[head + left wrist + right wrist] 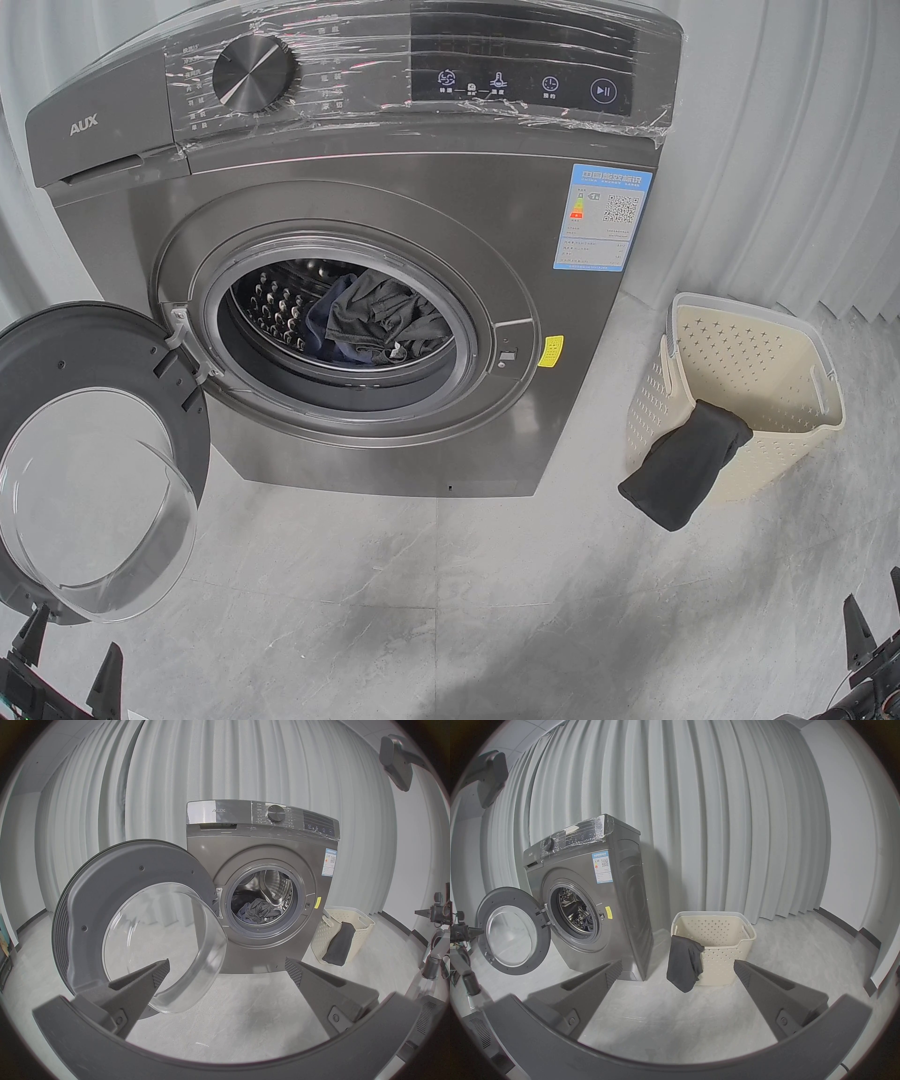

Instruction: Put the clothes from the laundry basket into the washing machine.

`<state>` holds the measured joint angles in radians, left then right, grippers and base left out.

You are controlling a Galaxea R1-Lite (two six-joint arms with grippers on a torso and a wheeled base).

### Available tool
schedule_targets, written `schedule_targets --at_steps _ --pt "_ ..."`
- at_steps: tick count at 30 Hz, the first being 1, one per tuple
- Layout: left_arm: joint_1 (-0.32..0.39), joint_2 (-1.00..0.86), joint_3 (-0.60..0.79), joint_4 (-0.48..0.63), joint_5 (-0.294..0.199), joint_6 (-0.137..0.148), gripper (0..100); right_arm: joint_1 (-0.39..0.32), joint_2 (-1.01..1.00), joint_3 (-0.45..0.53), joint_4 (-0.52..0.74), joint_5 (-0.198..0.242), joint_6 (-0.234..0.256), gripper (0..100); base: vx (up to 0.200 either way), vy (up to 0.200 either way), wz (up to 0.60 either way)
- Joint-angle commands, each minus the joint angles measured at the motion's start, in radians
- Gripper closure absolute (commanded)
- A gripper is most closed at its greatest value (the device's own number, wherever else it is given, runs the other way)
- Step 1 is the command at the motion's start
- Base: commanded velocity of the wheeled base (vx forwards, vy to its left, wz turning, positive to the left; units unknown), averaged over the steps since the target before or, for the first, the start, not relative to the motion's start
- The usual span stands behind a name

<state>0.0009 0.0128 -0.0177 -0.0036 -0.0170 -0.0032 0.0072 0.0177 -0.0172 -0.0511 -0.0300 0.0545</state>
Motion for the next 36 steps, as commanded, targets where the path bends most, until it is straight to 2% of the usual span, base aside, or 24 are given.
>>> schedule_targets --at_steps 1,2,3,5,8,9,13,29,36 --pt "0.002 -0.013 0.018 0.005 -0.003 0.003 0 -0.007 -0.004 0.017 0.002 0.059 -0.010 0 0.000 0.000 0.00" --pt "0.002 -0.013 0.016 0.005 -0.003 0.003 0 -0.009 -0.005 0.017 0.025 0.005 -0.024 0 0.000 0.000 0.00" --pt "0.002 -0.013 0.018 0.005 -0.003 0.002 0 -0.007 -0.004 0.017 0.046 -0.011 -0.019 0 0.000 0.000 0.00" --pt "0.002 -0.013 0.018 0.005 -0.003 0.002 0 -0.009 -0.004 0.016 0.053 -0.001 -0.004 0 0.000 0.000 0.00" --pt "0.002 -0.013 0.016 0.005 -0.003 0.002 0 -0.006 -0.005 0.017 0.053 0.027 -0.048 0 0.000 0.000 0.00" --pt "0.002 -0.013 0.016 0.005 -0.004 0.002 0 -0.006 -0.005 0.017 0.053 0.042 -0.054 0 0.000 0.000 0.00" --pt "0.002 -0.013 0.018 0.005 -0.003 0.003 0 -0.007 -0.005 0.017 0.053 0.055 -0.058 0 0.000 0.000 0.00" --pt "0.002 -0.013 0.018 0.005 -0.001 -0.008 0 -0.007 -0.007 0.017 0.053 0.055 -0.058 0 0.000 -0.188 0.00" --pt "0.002 -0.013 0.018 0.005 -0.001 -0.008 0 -0.007 -0.007 0.017 0.053 0.055 -0.058 0 0.000 0.000 0.00"
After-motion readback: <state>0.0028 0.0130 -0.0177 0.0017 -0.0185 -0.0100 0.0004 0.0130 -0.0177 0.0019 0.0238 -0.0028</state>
